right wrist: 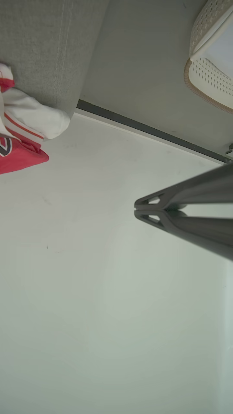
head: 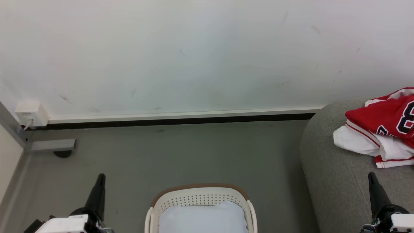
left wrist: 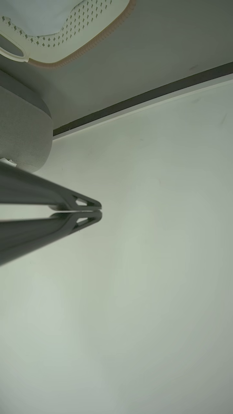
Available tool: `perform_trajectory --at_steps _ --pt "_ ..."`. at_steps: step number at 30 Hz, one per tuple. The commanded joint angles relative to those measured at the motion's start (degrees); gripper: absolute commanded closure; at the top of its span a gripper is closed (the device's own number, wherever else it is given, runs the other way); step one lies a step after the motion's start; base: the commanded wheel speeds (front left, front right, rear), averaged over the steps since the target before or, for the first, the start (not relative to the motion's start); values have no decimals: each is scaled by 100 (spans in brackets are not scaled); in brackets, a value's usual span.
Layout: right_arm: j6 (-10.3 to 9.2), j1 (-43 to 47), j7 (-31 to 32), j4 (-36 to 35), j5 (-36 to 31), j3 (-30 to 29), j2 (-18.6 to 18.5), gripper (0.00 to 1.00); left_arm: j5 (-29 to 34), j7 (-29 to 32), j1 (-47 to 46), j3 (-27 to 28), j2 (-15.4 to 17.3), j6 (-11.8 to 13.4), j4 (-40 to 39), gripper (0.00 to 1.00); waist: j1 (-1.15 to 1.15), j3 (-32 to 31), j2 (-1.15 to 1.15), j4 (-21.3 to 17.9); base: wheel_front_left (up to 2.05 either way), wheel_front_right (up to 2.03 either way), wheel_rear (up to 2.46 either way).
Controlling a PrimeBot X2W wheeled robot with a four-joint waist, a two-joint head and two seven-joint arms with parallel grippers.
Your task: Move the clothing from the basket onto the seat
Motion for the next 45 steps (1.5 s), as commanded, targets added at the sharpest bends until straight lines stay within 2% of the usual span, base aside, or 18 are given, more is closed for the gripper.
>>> perform_trajectory --at_steps 1,45 --pt "-12 -70 31 -5 -20 -18 1 100 -79 19 -48 15 11 -2 -16 100 0 0 0 0 0 0 0" --pt "-12 -74 35 -3 -46 -46 18 100 -79 18 -47 14 11 -2 -17 100 0 0 0 0 0 0 0"
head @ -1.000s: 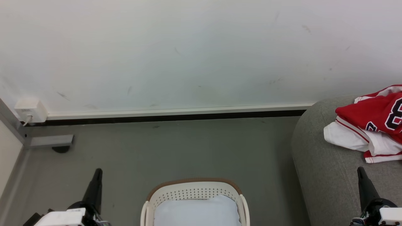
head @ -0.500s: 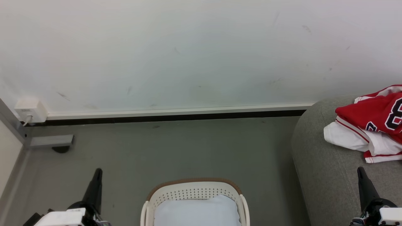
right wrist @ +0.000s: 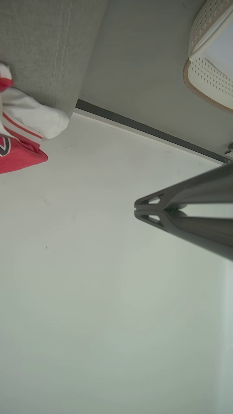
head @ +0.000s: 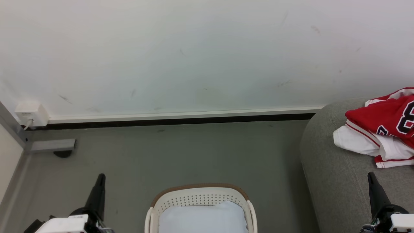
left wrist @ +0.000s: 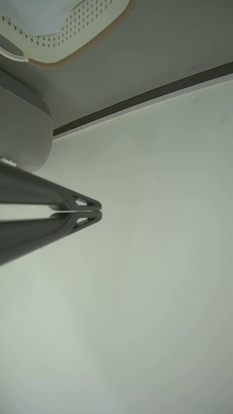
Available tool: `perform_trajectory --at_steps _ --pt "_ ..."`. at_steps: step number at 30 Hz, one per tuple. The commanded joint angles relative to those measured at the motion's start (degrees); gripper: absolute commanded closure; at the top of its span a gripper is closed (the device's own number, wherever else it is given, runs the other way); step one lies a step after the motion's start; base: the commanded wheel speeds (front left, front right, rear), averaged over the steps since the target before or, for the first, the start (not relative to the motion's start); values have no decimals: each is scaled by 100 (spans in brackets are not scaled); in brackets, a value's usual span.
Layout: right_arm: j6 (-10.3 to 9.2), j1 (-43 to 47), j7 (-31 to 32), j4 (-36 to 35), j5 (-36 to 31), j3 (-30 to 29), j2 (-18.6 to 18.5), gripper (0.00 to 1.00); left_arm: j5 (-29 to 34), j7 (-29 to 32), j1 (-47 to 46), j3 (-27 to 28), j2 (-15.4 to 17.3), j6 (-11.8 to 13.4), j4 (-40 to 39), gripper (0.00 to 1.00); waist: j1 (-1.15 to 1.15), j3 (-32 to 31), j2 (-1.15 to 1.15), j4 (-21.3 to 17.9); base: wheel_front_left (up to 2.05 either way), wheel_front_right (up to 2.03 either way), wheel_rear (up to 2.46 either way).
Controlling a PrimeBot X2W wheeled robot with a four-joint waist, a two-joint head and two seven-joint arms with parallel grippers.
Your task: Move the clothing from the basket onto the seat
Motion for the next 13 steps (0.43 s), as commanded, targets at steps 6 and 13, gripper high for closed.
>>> perform_trajectory --at_steps 6,13 --pt "-12 -72 -3 -2 -33 -26 1 100 -78 18 -47 14 11 -2 -17 100 0 0 0 0 0 0 0" --pt "-12 -73 0 -2 -36 -28 3 100 -78 18 -47 13 11 -2 -17 100 0 0 0 0 0 0 0"
